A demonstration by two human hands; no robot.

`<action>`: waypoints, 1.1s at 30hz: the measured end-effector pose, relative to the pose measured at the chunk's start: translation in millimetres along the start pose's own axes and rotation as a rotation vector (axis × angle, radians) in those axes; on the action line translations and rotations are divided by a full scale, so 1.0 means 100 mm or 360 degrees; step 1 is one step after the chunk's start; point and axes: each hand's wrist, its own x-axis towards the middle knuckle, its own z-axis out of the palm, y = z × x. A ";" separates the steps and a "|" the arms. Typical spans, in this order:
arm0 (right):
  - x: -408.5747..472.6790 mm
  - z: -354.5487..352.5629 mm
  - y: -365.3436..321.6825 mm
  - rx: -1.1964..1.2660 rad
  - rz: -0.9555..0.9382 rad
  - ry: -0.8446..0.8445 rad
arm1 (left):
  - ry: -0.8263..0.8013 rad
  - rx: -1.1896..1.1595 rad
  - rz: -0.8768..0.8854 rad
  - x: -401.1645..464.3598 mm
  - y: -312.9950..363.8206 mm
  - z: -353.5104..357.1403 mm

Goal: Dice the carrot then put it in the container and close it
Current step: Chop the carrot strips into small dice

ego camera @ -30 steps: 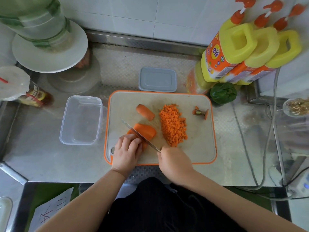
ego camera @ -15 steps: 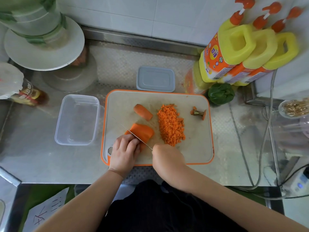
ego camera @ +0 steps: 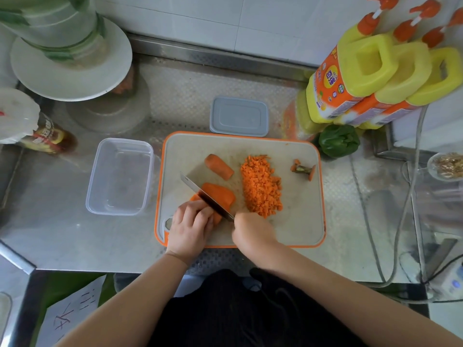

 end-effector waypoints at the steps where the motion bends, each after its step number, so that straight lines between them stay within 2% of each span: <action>1: 0.00 0.00 0.00 0.0018 -0.0011 0.0023 | -0.0001 -0.0003 0.0000 0.00 0.00 -0.01; 8: -0.32 -0.08 -0.02 -0.0082 -0.0156 0.0229 | 0.0041 -0.0010 -0.0008 0.01 0.01 -0.02; 15: -0.48 -0.13 -0.05 -0.0144 -0.0104 0.0128 | 0.0034 -0.0042 0.0004 0.00 0.01 -0.02; 25: -0.18 -0.19 -0.30 -0.0123 0.0043 -0.0037 | 0.0013 -0.0030 -0.0006 -0.02 -0.01 0.02; 33: 0.04 -0.11 -0.32 -0.0084 0.0067 -0.0044 | 0.0010 0.0006 0.0011 -0.01 0.00 0.02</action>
